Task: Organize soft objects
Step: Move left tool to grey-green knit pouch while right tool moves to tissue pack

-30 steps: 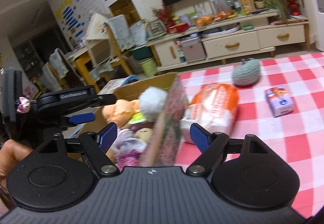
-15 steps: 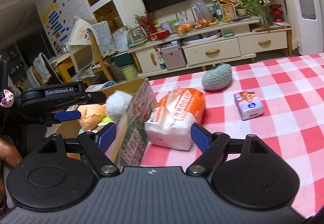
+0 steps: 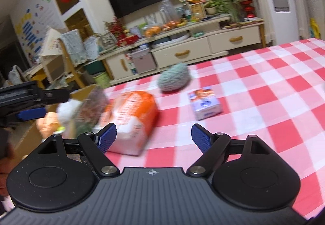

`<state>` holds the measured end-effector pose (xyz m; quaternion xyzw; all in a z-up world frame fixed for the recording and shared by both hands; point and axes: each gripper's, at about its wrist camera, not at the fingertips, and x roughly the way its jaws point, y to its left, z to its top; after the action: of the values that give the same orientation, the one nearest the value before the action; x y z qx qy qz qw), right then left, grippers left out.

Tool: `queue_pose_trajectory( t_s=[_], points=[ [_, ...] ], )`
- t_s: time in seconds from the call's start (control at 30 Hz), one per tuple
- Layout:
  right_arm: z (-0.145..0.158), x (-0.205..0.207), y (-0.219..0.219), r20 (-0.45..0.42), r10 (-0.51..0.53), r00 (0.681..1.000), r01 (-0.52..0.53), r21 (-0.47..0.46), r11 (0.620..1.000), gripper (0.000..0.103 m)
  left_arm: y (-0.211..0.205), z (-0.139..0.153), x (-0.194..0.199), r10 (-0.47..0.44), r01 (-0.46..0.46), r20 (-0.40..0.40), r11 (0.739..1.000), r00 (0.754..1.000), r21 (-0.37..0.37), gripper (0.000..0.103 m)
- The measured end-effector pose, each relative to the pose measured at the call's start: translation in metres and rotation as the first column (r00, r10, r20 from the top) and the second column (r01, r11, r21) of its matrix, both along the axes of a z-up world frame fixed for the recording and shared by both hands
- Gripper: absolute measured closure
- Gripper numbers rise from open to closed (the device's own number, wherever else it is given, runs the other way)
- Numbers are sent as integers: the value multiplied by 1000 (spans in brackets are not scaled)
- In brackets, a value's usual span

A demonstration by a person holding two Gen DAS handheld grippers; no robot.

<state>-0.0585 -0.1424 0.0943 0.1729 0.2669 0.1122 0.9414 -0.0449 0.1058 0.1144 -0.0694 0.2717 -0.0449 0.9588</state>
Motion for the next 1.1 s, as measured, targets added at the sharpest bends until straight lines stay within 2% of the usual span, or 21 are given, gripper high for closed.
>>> queue_pose_trajectory(
  t_s=[0.13, 0.3, 0.6, 0.77, 0.83, 1.0, 1.03, 1.1],
  points=[
    [-15, 16, -14, -6, -55, 998, 55, -44, 998, 2, -10, -3, 1, -13, 14, -10, 1000, 1000, 11, 9],
    [-30, 43, -24, 4, -72, 997, 72, -131, 989, 2, -23, -9, 4, -31, 32, -21, 999, 999, 42, 9],
    [-49, 98, -22, -11, -3, 1000, 0, -258, 966, 2, -51, -20, 13, -55, 60, -46, 992, 997, 111, 9],
    [-55, 115, -15, -1, 37, 999, -35, -340, 940, 2, -67, -26, 16, -63, 68, -33, 984, 997, 166, 6],
    [-57, 121, -15, -6, 38, 999, -38, -345, 938, 3, -74, -27, 17, -65, 68, -23, 982, 998, 179, 6],
    [-62, 135, -19, -49, 54, 997, -67, -326, 943, 23, -91, -27, 20, -71, 68, 8, 976, 997, 209, 6],
    [-64, 137, -19, -53, 58, 997, -72, -320, 945, 34, -94, -28, 21, -71, 67, 13, 975, 997, 214, 5],
    [-65, 138, -22, -62, 64, 996, -81, -315, 946, 37, -98, -28, 23, -70, 65, 19, 974, 997, 217, 5]
  ],
)
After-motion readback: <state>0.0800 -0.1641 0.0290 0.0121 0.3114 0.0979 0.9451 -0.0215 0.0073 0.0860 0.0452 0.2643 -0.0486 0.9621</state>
